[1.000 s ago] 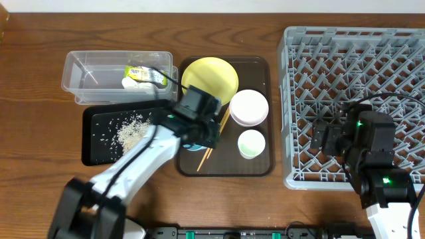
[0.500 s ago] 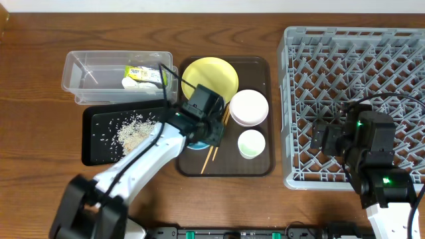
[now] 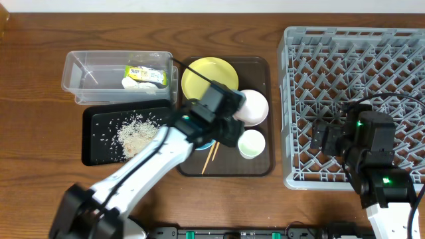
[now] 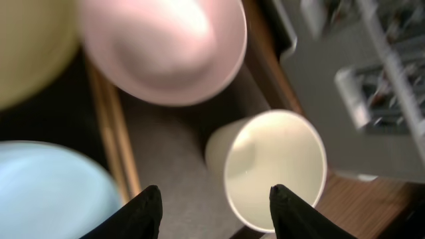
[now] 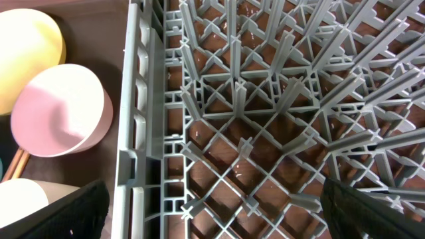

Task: Sort waste into correct bins and load items into the dishwasher rack

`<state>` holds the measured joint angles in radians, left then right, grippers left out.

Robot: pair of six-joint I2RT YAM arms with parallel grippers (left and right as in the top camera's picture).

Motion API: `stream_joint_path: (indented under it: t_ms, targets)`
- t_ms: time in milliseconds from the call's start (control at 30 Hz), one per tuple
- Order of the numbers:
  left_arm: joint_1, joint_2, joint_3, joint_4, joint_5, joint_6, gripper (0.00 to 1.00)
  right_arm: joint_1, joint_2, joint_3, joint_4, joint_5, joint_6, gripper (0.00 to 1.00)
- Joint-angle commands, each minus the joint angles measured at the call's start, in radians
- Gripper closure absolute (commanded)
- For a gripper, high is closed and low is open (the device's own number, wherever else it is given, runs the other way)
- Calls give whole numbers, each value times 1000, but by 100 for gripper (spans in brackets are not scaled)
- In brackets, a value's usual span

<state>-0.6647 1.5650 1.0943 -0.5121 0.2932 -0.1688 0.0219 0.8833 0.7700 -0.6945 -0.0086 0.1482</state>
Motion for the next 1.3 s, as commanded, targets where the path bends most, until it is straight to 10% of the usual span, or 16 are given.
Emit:
stream_joint_path:
  t_ms: [0, 267, 567, 1033, 1267]
  targets:
    - [-32, 75, -10, 5, 9, -12, 48, 10, 0, 19, -2, -4, -6, 1]
    - [-35, 165, -9, 1, 9, -54, 94, 10, 0, 19, -6, -4, -7, 1]
    - [142, -48, -7, -2, 53, -171, 94, 10, 0, 19, 51, -55, -8, 1]
    - [459, 72, -10, 553, 1121, -551, 94, 64, 172, 19, 218, -929, -297, 1]
    - [394, 101, -10, 560, 1228, -547, 94, 134, 306, 19, 422, -1017, -298, 7]
